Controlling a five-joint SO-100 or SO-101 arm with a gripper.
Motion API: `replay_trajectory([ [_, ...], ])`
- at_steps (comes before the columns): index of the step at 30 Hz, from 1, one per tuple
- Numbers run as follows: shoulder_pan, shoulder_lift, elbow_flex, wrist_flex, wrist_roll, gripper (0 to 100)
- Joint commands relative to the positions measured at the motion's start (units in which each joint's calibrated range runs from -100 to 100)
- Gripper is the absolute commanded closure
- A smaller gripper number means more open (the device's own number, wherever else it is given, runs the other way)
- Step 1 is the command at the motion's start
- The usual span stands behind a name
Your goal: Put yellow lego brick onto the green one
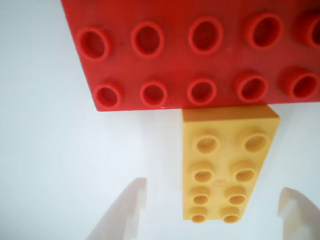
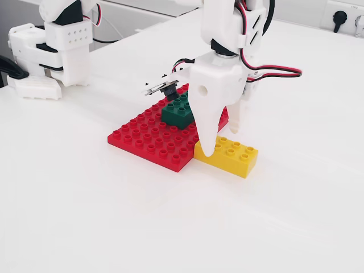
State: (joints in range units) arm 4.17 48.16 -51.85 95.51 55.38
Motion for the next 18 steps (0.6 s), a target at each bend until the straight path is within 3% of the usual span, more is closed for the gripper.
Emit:
replay_trajectory([
  [1, 1.07, -0.36, -1.43, 0.6, 1.19, 72],
  [18, 2.39, 5.5, -2.42, 0.52, 3.17, 73],
])
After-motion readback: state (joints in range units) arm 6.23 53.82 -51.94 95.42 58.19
